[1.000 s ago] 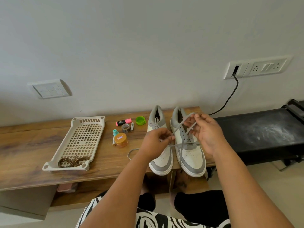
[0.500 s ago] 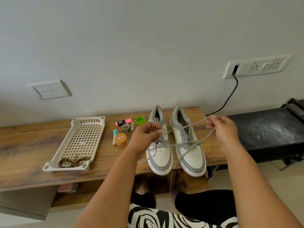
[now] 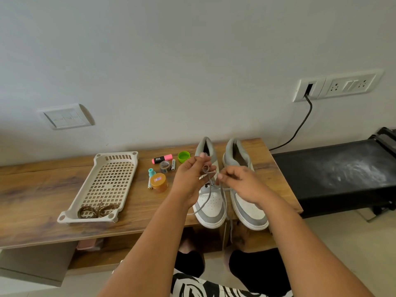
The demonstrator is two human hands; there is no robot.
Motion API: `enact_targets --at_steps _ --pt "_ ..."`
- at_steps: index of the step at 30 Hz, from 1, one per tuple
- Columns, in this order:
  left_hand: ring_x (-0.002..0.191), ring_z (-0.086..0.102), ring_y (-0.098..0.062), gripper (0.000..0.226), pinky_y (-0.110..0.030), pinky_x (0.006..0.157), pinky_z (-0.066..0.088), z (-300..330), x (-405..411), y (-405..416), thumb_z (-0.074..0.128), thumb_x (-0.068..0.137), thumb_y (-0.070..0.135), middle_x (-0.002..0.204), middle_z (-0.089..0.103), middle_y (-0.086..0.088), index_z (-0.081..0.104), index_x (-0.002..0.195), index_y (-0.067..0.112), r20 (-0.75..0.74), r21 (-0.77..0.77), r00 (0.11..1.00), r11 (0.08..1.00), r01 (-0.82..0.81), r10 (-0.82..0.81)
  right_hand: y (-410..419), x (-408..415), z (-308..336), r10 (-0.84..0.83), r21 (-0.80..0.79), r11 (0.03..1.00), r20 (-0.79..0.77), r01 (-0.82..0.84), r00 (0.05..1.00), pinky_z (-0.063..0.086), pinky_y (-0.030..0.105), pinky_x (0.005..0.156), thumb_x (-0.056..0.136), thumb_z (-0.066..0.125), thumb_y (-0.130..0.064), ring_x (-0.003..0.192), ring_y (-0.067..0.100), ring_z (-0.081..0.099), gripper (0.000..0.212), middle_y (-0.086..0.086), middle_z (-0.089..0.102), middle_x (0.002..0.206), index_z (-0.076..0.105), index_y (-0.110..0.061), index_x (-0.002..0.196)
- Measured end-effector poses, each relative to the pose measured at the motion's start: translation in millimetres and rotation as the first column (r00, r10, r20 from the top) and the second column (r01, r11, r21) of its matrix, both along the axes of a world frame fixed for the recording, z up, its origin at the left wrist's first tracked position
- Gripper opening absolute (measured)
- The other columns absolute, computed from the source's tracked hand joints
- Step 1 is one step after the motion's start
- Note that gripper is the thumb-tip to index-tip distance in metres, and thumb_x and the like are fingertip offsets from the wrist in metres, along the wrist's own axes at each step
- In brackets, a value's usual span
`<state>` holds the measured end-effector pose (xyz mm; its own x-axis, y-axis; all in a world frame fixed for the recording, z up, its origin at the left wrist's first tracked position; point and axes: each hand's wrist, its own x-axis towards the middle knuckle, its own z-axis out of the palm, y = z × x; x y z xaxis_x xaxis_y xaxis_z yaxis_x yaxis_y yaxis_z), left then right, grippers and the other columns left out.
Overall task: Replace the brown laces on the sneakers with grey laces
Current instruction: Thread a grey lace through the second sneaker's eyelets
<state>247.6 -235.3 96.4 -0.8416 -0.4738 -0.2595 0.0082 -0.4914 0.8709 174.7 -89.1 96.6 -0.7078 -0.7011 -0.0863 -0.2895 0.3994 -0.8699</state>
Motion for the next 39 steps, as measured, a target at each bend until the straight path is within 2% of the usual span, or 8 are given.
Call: enact_targets --at_steps 14,18,22,26,30,33,35,39 --pt "0.087 0.066 -0.015 0.028 -0.027 0.085 0.054 3.5 8.1 -1.7 0.065 0.084 -0.013 0.092 0.07 -0.009 0.068 0.106 0.003 0.068 -0.29 0.955 0.911 0.295 -0.287 7.2 -8.8 10.4 -0.187 -0.285 0.911 0.362 0.3 0.913 0.05 0.017 0.063 0.105 0.041 -0.021 0.074 0.011 0.067 0.026 -0.001 0.069 0.077 0.059 -0.011 0.089" --pt "0.075 0.059 -0.01 0.019 -0.027 0.075 0.054 -8.2 8.3 -0.9 0.072 0.082 0.002 0.092 0.07 -0.003 0.073 0.093 0.018 0.231 -0.827 0.962 0.492 0.272 -0.144 11.9 -11.7 13.2 -0.22 -0.279 0.891 0.424 0.358 0.879 0.034 0.025 0.054 0.103 0.046 -0.03 0.054 0.013 0.035 0.029 -0.005 0.039 0.054 0.058 -0.013 0.082" --pt "0.059 0.046 -0.004 0.017 -0.02 0.056 0.037 -3.0 6.4 2.8 0.064 0.084 0.004 0.071 0.054 0.011 0.071 0.092 0.018 0.07 -0.958 0.984 0.285 0.02 0.165 23.2 -15.8 19.4 -0.209 -0.068 0.975 0.051 0.212 0.976 0.045 0.032 0.068 0.086 0.066 -0.049 0.069 0.015 0.05 0.028 0.001 0.054 0.073 0.064 -0.021 0.088" --pt "0.057 0.054 0.004 0.026 -0.011 0.052 0.04 7.4 9.4 -7.1 0.054 0.086 -0.003 0.067 0.057 0.008 0.062 0.089 0.021 -0.038 -0.774 0.867 0.534 -0.34 0.497 34.7 -21.1 19.4 -0.166 -0.054 0.985 -0.02 0.164 0.986 0.05 0.03 0.076 0.091 0.064 -0.039 0.085 0.011 0.061 0.014 -0.001 0.069 0.089 0.072 -0.028 0.09" --pt "0.085 0.063 -0.024 0.027 -0.037 0.07 0.052 4.5 13.4 -33.9 0.052 0.092 0.004 0.086 0.061 0.002 0.055 0.083 0.029 0.027 -0.411 0.687 0.635 -0.654 0.726 38.7 -26.0 21.1 -0.29 -0.308 0.878 0.265 0.365 0.92 0.039 0.023 0.064 0.096 0.055 -0.032 0.066 0.008 0.048 0.021 -0.014 0.061 0.069 0.069 -0.019 0.087" --pt "0.103 0.057 -0.025 0.022 -0.046 0.086 0.049 2.1 21.7 -48.3 0.052 0.09 0.012 0.099 0.061 0.005 0.056 0.094 0.033 0.231 -0.858 0.786 0.502 -0.113 0.573 39.2 -28.7 24.2 -0.254 -0.488 0.697 0.518 0.526 0.817 0.039 0.026 0.065 0.098 0.053 -0.023 0.066 0.01 0.047 0.02 -0.006 0.062 0.075 0.069 -0.018 0.087" --pt "0.125 0.04 -0.025 0.035 -0.05 0.102 0.038 4.7 23.5 -37.1 0.055 0.088 0.016 0.128 0.051 0.002 0.055 0.117 0.036 0.519 -0.855 0.734 0.269 0.444 0.438 35.7 -27.1 24.1 -0.252 -0.475 0.754 0.428 0.453 0.868 0.037 0.024 0.063 0.1 0.051 -0.022 0.065 0.009 0.045 0.021 -0.006 0.06 0.076 0.071 -0.018 0.095" --pt "0.14 0.024 -0.018 0.066 -0.047 0.115 0.025 13.2 11.8 6.7 0.069 0.086 0.031 0.151 0.034 0.009 0.038 0.144 0.037 0.443 -0.873 0.896 0.216 0.437 -0.023 24.5 -15.8 23.6 -0.162 -0.187 0.966 0.102 0.179 0.982 0.038 0.014 0.063 0.1 0.051 -0.027 0.06 -0.011 0.053 0.023 -0.021 0.062 0.067 0.07 -0.015 0.099"
